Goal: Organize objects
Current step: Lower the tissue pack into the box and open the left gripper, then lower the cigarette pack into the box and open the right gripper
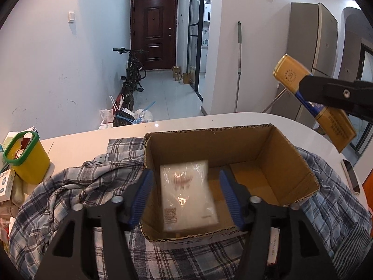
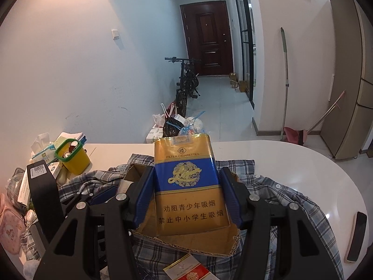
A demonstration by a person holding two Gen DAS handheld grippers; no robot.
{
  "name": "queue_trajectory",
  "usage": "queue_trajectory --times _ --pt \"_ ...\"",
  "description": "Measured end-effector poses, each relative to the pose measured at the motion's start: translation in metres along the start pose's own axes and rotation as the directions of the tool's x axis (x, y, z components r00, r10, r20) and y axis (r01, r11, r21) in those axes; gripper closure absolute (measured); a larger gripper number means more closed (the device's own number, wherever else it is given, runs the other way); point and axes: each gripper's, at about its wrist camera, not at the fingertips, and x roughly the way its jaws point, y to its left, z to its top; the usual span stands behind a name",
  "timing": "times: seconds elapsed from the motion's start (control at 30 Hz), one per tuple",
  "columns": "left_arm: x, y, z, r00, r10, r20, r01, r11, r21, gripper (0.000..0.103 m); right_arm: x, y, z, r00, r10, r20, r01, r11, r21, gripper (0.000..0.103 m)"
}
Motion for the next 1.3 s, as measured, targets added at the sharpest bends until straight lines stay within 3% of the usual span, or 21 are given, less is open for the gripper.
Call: queue_trajectory --times 0.13,0.2,0.3,0.57,0.83,1.07,1.3 --pt "-0.008 -0.004 0.002 0.998 0.045 0.037 -0.046 0.999 0.026 0.026 0.002 -0.001 0.000 1.000 -0.006 -0.001 0.006 1.000 0.003 0.048" --pt "-0.014 -0.003 0.004 0.997 0.053 0.061 -0.054 0.998 0.019 0.015 0.004 -0.001 0.000 1.000 -0.008 -0.006 0.008 1.000 0.008 0.048" --pt "-0.020 0.002 0.007 0.993 0.075 0.088 -0.075 0.997 -0.004 0.015 0.011 -0.002 -0.003 1.000 -0.008 -0.020 0.009 1.000 0.013 0.048" --pt "-0.010 0.024 0.010 0.994 0.105 0.013 -0.104 0.990 -0.093 0.015 0.045 -0.005 -0.015 0.988 0.023 -0.149 -0.019 0.999 0.034 0.048" --pt "-0.016 0.034 0.010 0.992 0.119 0.030 -0.113 0.983 -0.144 0.015 0.059 -0.002 -0.025 0.980 0.037 -0.197 -0.033 0.999 0.025 0.048" --pt "-0.020 0.031 0.012 0.990 0.136 0.036 -0.130 0.983 -0.126 0.015 0.060 -0.010 -0.025 0.979 0.018 -0.203 -0.011 0.999 0.032 0.047" --pt "-0.057 0.034 0.024 0.982 0.140 0.123 -0.119 0.979 -0.167 0.015 0.051 -0.008 -0.020 0.984 0.006 -0.176 -0.004 1.000 0.011 0.043"
